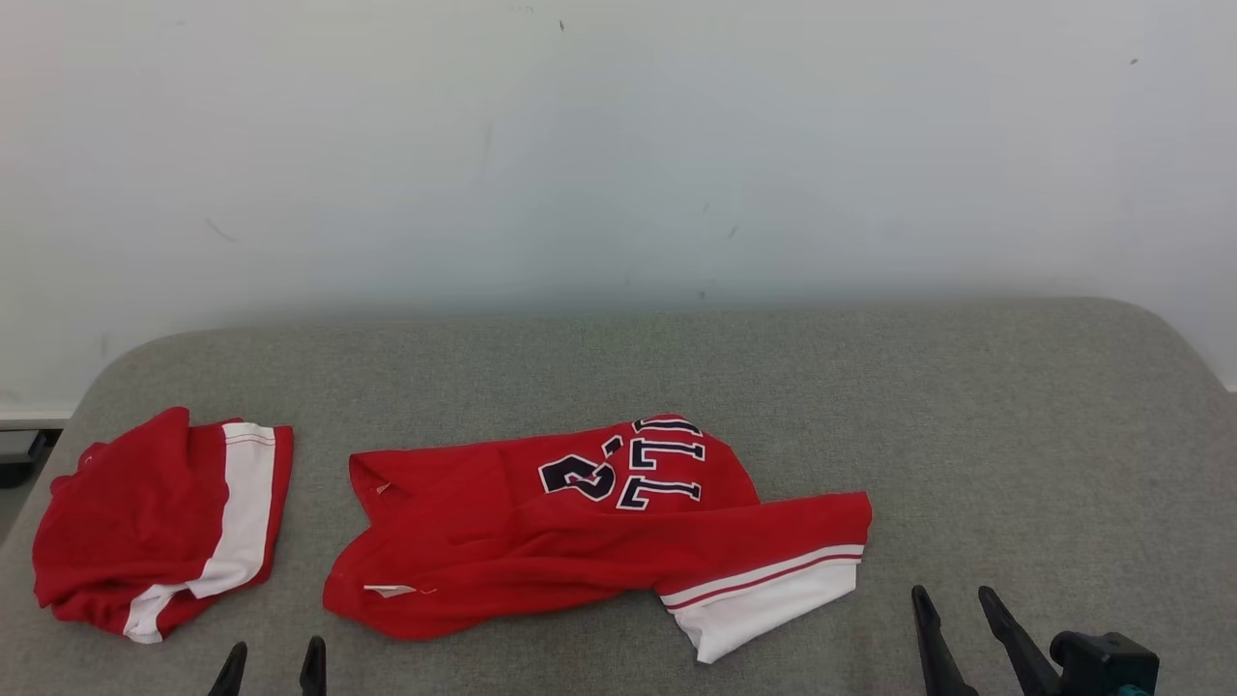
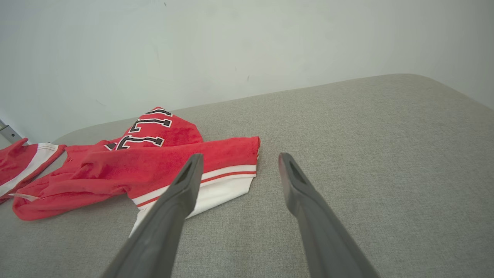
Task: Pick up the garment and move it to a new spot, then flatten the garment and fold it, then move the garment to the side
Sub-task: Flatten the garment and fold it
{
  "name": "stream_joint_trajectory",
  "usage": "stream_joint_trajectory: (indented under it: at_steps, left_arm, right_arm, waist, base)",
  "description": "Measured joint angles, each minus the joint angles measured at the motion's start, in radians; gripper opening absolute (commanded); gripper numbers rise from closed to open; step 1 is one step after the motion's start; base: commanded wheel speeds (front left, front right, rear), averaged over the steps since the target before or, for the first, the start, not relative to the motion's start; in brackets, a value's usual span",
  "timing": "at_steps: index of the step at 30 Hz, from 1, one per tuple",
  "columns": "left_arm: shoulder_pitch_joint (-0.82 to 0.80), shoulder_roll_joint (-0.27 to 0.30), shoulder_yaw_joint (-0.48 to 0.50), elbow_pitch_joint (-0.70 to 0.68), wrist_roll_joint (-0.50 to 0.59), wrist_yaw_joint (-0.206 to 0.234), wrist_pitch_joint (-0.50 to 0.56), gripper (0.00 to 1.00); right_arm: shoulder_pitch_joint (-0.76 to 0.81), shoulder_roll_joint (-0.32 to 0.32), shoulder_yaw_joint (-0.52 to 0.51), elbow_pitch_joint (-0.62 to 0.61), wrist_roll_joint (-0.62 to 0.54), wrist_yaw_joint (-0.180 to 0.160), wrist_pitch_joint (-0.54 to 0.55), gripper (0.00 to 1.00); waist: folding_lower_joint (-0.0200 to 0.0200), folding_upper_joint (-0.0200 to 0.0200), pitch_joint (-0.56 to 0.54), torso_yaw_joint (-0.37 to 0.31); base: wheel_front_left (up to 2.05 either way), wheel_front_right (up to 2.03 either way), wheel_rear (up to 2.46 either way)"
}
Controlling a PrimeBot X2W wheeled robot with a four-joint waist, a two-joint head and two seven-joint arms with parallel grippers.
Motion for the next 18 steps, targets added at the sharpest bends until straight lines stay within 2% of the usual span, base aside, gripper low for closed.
stream_joint_trajectory:
  at_steps: [10,18]
  left_arm:
    - [-0.027,0.012,-0.002,0.010,-0.014,-0.010,0.041,1.00]
    - [-0.275,0.058,-0.028,0.143,-0.014,-0.046,0.130,1.00]
  right_arm:
    - [-0.003,-0.003,0.007,0.000,-0.007,0.000,0.010,1.00]
    - [-0.093,-0.048,0.034,0.052,-0.026,0.028,0.082,1.00]
  waist:
    - [0.0000,0.0000,0.012,-0.010]
    - [0.0001,0.0000,0.059,-0.014]
  base:
    - [0.00,0.00,0.00]
    - [0.00,0.00,0.00]
